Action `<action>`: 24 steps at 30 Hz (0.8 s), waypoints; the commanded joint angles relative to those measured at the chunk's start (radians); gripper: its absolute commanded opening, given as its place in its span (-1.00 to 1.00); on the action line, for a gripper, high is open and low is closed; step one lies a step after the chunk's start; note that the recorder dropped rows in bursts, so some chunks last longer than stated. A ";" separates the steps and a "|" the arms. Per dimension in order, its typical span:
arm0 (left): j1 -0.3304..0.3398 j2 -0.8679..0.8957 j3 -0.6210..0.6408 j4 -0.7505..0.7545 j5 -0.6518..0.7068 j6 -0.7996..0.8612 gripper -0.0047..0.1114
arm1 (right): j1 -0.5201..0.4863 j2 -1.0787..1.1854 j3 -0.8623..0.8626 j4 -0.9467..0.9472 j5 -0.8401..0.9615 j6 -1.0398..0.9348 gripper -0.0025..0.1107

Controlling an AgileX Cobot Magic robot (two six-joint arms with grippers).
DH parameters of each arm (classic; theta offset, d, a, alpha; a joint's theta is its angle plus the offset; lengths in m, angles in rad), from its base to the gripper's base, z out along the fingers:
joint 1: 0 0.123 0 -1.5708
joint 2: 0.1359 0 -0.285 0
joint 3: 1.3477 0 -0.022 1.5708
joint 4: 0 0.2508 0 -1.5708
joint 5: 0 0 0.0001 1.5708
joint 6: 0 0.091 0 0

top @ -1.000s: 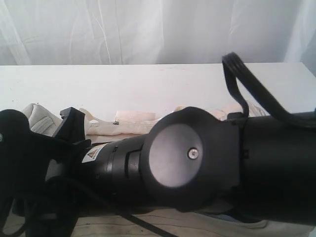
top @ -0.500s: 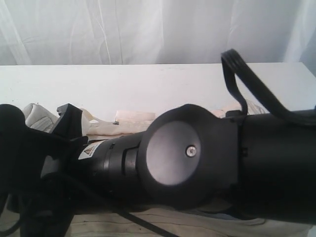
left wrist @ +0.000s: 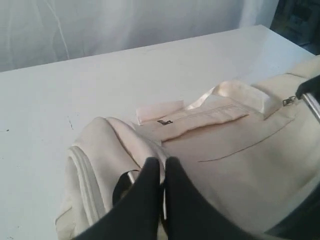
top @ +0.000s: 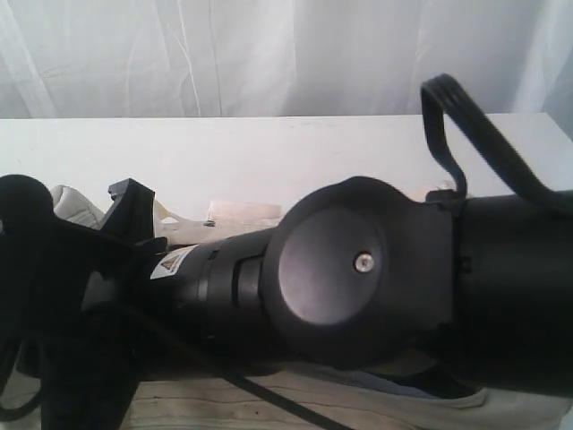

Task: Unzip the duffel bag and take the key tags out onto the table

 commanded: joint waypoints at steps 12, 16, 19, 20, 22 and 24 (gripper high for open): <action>0.004 0.199 -0.010 0.270 0.069 -0.163 -0.92 | 0.000 -0.039 -0.001 -0.027 0.060 -0.060 -0.94; 0.004 0.198 -0.010 0.272 0.147 -0.163 -0.92 | 0.000 -0.054 -0.001 -0.027 0.056 -0.058 -0.94; 0.004 0.198 -0.010 0.252 0.114 -0.163 -0.92 | 0.000 -0.054 -0.001 -0.027 0.043 -0.058 -0.91; 0.004 0.198 -0.010 0.239 0.097 -0.163 -0.92 | 0.000 -0.054 -0.001 -0.027 0.037 -0.058 -0.87; 0.004 0.198 -0.010 0.233 0.078 -0.163 -0.92 | 0.000 -0.054 -0.001 -0.027 0.003 -0.058 -0.72; 0.004 0.198 -0.010 0.227 0.074 -0.163 -0.92 | 0.000 -0.054 -0.001 -0.027 -0.064 -0.058 -0.43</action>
